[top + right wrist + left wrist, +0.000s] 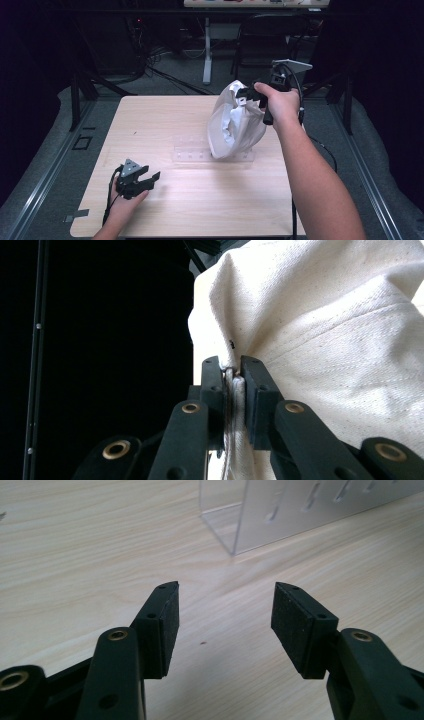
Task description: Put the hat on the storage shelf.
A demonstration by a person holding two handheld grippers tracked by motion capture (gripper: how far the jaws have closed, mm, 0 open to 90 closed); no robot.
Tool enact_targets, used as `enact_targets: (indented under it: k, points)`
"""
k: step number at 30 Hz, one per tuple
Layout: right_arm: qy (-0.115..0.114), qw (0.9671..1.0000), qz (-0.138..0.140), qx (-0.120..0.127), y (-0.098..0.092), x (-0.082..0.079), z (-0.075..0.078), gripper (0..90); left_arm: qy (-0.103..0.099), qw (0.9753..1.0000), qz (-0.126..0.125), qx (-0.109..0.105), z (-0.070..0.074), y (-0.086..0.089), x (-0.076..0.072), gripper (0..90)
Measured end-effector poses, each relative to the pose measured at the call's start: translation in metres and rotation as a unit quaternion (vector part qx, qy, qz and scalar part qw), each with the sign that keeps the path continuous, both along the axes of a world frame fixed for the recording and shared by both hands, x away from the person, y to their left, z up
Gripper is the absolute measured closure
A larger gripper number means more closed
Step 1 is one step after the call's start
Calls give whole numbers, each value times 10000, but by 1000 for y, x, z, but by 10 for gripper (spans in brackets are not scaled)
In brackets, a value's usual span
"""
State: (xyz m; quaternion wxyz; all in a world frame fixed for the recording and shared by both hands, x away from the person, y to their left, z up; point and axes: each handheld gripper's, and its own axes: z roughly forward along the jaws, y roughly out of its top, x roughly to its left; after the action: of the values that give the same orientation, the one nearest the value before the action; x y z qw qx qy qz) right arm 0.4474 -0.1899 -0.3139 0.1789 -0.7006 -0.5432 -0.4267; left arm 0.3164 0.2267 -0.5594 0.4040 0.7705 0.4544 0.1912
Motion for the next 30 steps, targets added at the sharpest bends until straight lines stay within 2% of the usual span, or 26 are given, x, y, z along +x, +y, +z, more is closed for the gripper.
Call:
enact_targets:
  k: [3,5,10,15,17,18,21,22,25,26,28,29,30]
  points:
    - [-18,10000,75,-17,1,0,-1,813,-36,9999,-115,-118,6,-11,-1,452]
    - [-18,10000,74,-13,1,0,-2,813,-149,9994,-274,-126,12,-23,-2,452]
    - [-32,9999,98,-38,2,0,-1,812,-327,9972,-675,11,25,-63,-4,455]
    - [-49,9999,124,-78,3,-1,0,813,-414,9950,-909,-14,33,-94,-3,461]
    - [-63,9999,131,-88,4,-1,1,813,-428,9942,-989,-65,37,-108,-2,463]
    - [-63,9998,141,-96,5,-2,1,813,-507,9935,-1010,-99,40,-119,-1,463]
    - [-72,9998,155,-114,5,-2,1,812,-529,9927,-1076,-107,44,-129,0,449]
    - [-73,9998,165,-115,5,-2,1,813,-565,9919,-1133,-76,47,-139,1,449]
    - [-86,9997,185,-126,5,-2,1,812,-661,9906,-1197,27,51,-153,2,435]
    - [-91,9997,188,-122,6,-2,1,812,-661,9906,-1197,27,51,-153,2,435]
    - [-92,9997,194,-124,6,-2,1,813,-724,9893,-1263,91,54,-166,4,436]
    - [-92,9997,194,-124,6,-2,1,813,-724,9893,-1263,91,54,-166,4,437]
    - [-92,9997,190,-126,6,-2,1,813,-734,9890,-1278,135,56,-174,6,439]
